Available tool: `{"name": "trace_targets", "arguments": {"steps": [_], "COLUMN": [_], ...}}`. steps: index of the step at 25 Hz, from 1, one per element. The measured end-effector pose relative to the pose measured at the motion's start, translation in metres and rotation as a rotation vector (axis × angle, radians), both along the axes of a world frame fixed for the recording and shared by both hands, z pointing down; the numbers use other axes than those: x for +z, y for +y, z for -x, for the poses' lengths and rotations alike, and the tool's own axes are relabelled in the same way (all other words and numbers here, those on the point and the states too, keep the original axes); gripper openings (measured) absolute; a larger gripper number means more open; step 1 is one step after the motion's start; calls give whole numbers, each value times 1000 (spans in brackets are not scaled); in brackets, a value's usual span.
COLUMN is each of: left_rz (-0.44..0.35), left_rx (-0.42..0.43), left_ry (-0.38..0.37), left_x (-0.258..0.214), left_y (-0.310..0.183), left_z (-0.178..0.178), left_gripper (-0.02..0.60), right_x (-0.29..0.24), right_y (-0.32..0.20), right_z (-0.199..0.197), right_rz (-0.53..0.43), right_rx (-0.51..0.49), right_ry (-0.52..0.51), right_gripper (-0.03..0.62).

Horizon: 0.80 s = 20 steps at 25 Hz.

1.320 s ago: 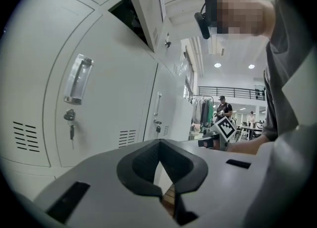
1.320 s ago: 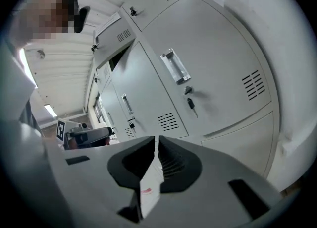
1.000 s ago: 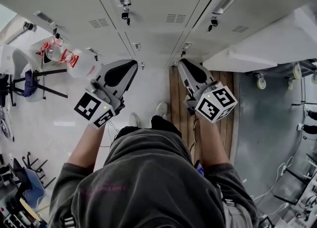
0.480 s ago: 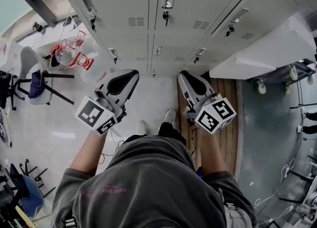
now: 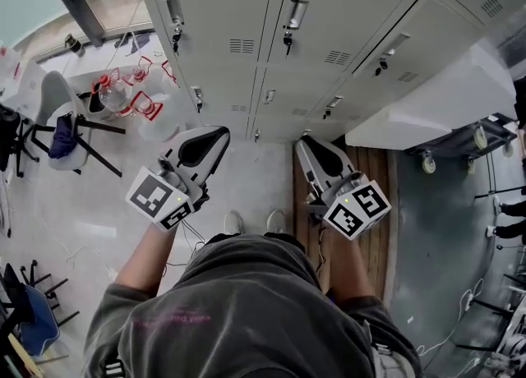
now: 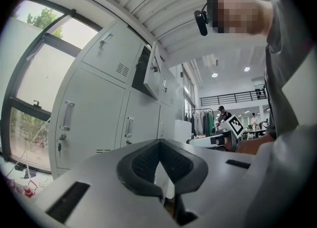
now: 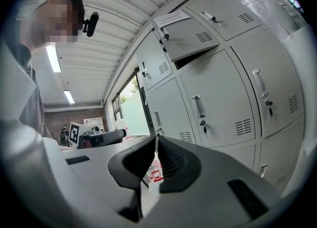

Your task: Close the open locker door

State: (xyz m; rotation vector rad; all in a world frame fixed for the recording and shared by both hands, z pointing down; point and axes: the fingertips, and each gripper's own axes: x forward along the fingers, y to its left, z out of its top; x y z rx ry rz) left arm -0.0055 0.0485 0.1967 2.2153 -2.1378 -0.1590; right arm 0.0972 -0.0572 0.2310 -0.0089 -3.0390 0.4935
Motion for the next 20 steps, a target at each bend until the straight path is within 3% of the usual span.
{"name": "trace_targets", "arguments": {"steps": [20], "left_rz": [7], "left_rx": [-112], "left_ry": [1], "left_x": [-1], "left_y": [-41], "left_z": [-47], "left_gripper": [14], "right_x": [-3], "right_y": [-38], "right_z": [-36], "right_rz": [9], "right_rx": [-138], "right_ry": [-23], "right_gripper": [23]}}
